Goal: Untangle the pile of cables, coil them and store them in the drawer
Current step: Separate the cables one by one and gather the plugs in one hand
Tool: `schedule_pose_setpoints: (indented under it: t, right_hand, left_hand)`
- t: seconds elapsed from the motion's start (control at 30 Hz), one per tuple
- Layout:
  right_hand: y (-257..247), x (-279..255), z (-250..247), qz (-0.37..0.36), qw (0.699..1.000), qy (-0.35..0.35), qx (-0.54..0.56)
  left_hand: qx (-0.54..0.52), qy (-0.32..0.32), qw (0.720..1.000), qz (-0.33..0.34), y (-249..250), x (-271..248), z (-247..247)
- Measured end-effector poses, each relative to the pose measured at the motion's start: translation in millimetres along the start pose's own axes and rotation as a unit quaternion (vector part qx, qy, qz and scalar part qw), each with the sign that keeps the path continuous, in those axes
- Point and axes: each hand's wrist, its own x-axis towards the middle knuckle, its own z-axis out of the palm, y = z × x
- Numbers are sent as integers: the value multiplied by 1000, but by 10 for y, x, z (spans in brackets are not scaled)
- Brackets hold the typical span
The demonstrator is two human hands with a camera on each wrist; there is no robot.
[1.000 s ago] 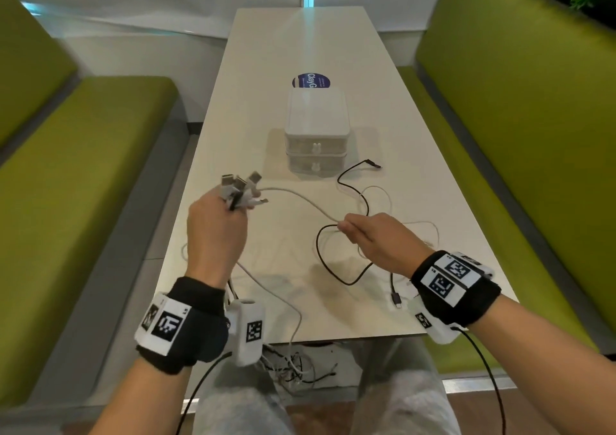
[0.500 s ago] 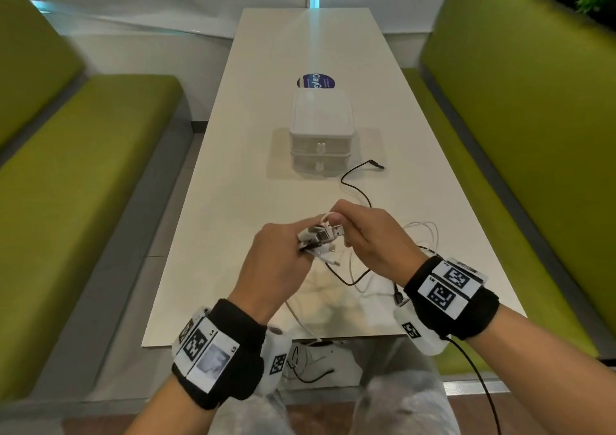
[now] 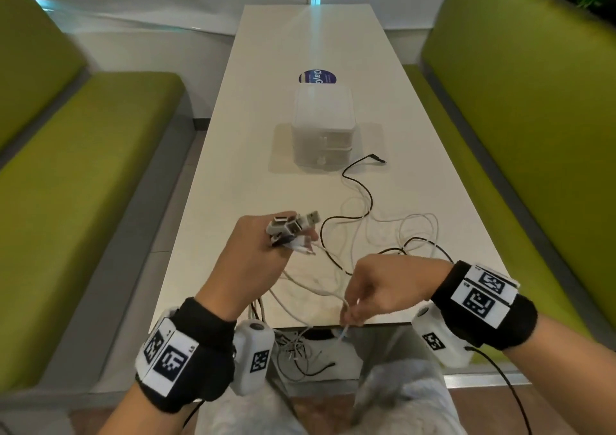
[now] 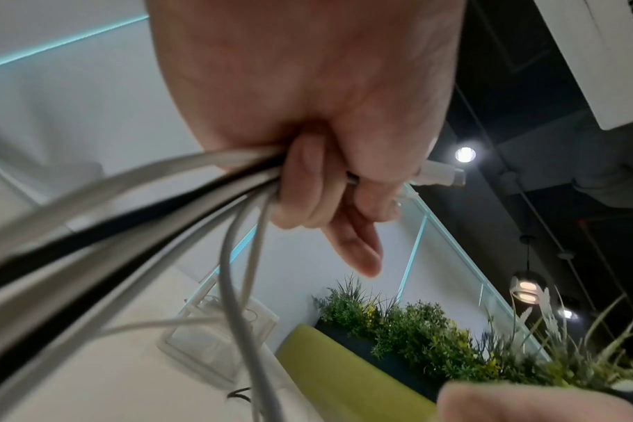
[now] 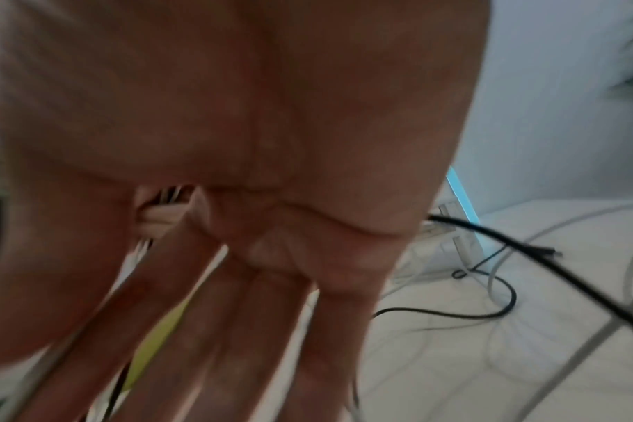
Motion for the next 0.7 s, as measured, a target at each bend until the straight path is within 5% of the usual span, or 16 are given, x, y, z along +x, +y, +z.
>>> schedule_pose_setpoints:
  t: [0.13, 0.3, 0.43, 0.53, 0.7]
  right_hand:
    - [33, -5, 1, 96, 984, -43, -141]
    - [-40, 43, -83, 84, 974, 147, -150]
    - [-149, 127, -58, -8, 968, 238, -78]
    - [-255, 171, 47, -59, 981, 183, 4]
    - [-282, 152, 398, -45, 990, 125, -47]
  left_hand:
    - [-40, -11, 999, -24, 78, -14, 10]
    - [-100, -16, 994, -36, 133, -52, 12]
    - [-181, 8, 982, -51, 207, -73, 20]
    - [-203, 6, 977, -66, 296, -103, 61]
    - [-277, 48, 959, -34, 372, -116, 69]
